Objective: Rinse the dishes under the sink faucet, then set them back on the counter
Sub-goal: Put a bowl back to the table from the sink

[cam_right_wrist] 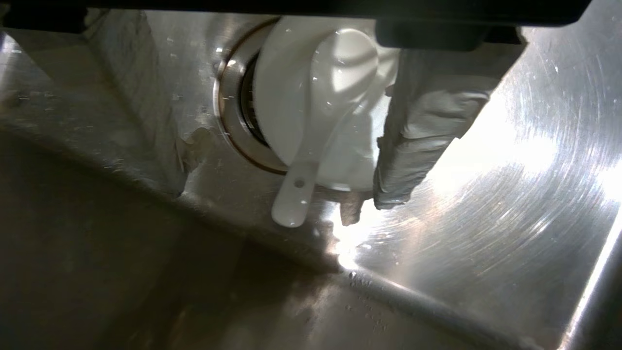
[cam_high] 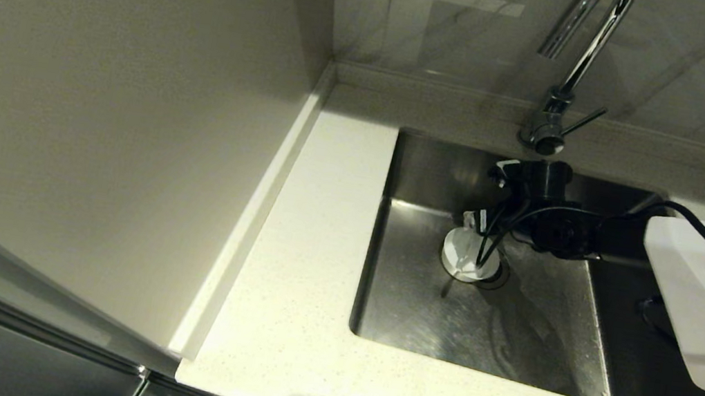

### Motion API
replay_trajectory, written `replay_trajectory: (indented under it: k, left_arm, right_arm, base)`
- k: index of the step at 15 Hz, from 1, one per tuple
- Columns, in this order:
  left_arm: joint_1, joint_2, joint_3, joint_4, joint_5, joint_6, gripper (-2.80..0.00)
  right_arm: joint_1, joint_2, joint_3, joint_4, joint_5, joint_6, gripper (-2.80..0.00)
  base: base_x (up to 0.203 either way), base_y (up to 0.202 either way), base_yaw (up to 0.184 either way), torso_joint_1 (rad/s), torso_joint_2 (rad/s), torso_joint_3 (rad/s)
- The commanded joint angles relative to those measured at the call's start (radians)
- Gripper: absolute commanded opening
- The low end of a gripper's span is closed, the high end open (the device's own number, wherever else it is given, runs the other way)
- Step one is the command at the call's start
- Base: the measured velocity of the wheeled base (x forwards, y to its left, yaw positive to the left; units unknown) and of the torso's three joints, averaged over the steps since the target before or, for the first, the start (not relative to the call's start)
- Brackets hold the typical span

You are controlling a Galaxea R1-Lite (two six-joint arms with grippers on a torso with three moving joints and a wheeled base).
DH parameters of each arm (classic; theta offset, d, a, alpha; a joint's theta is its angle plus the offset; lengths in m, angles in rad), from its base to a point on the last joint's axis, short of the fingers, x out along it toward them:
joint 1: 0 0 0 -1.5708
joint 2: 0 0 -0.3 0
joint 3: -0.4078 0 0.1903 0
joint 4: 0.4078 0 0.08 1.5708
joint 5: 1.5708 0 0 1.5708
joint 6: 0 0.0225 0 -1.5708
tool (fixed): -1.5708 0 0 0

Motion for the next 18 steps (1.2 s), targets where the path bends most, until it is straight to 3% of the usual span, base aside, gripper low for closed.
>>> replay_trajectory:
  k: [1, 6, 18]
  left_arm:
    - [0.000, -0.003, 0.000, 0.000, 0.000, -0.001, -2.80]
    - [0.000, -0.003, 0.000, 0.000, 0.000, -0.001, -2.80]
    - [0.000, -0.003, 0.000, 0.000, 0.000, -0.001, -2.80]
  right_arm:
    - [-0.009, 0.039, -0.015, -0.003, -0.003, 0.000, 0.00]
    - [-0.011, 0.092, -0.016, -0.103, -0.006, -0.003, 0.00]
    - [0.016, 0.107, -0.017, -0.111, 0.028, 0.004, 0.00]
  base:
    - [0.000, 0.000, 0.000, 0.000, 0.00, 0.000]
    - [0.000, 0.000, 0.000, 0.000, 0.00, 0.000]
    - [0.000, 0.000, 0.000, 0.000, 0.00, 0.000]
